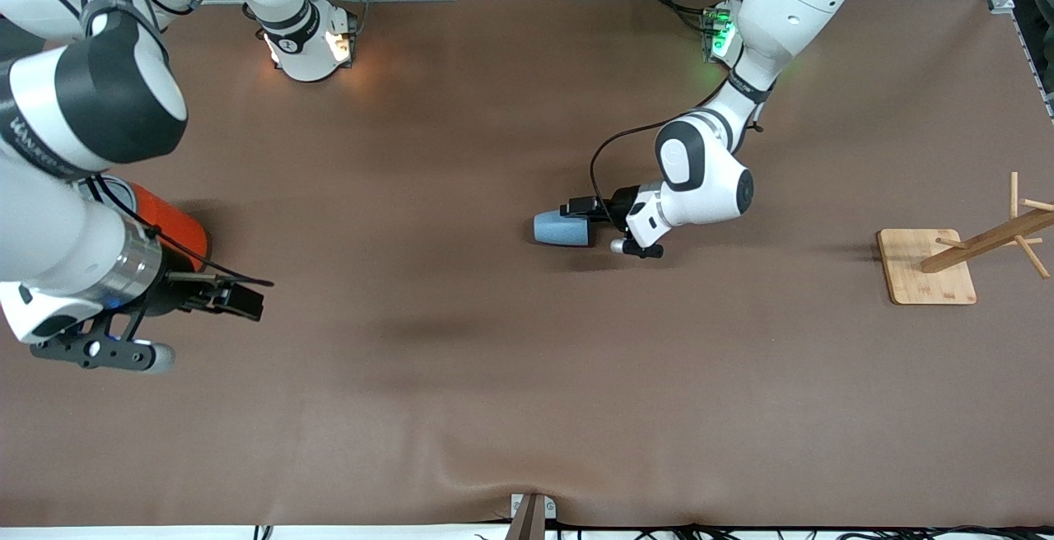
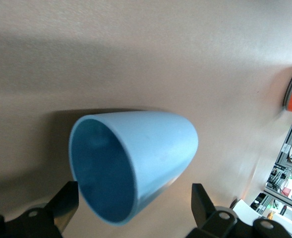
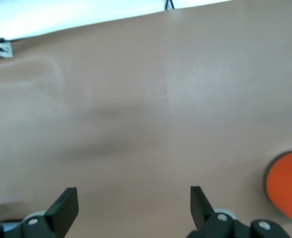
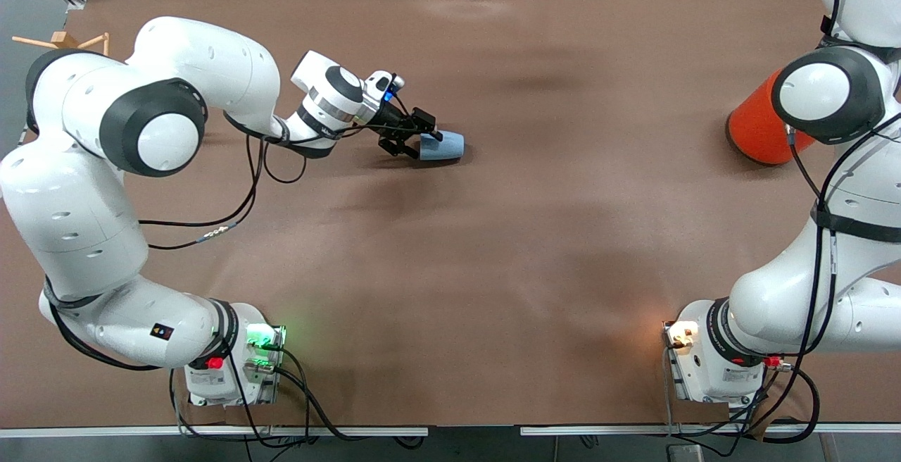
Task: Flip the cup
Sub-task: 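Open the right gripper and withdraw it while the left gripper holds the cup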
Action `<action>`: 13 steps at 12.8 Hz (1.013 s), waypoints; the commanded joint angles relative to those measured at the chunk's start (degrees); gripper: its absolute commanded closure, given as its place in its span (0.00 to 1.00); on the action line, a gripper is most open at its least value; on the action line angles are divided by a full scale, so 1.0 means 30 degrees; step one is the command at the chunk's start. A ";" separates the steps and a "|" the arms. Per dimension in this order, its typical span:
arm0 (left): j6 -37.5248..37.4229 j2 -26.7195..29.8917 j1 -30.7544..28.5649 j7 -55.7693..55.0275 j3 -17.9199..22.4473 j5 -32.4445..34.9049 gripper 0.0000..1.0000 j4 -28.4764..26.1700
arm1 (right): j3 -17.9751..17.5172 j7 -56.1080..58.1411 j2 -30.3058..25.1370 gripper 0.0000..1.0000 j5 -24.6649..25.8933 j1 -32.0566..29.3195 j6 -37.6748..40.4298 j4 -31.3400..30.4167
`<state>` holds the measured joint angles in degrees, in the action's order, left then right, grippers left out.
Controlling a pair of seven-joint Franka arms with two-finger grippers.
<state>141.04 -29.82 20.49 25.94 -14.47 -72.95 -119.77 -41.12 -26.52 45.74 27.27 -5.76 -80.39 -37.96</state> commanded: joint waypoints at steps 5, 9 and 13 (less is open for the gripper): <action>0.2411 -0.0019 0.1257 0.1924 -0.0071 -0.2751 0.43 -0.0069 | 0.7715 0.5285 0.0018 0.00 -0.6647 0.0719 -0.2733 0.0055; 0.4926 -0.0078 0.2047 0.3158 -0.0100 -0.3014 1.00 -0.0186 | 1.0711 0.8572 -0.0041 0.00 -0.8298 0.0778 -0.2327 -0.0121; 0.6304 0.0592 0.2166 0.2780 -0.0100 -0.3016 1.00 0.0048 | 1.3811 1.0067 -0.0713 0.00 -1.1073 0.0894 -0.0422 -0.0237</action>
<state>156.00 -28.24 26.66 33.76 -15.22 -81.19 -118.77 -5.30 1.02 45.19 -0.76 -4.02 -83.59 -38.51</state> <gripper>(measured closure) 0.806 0.000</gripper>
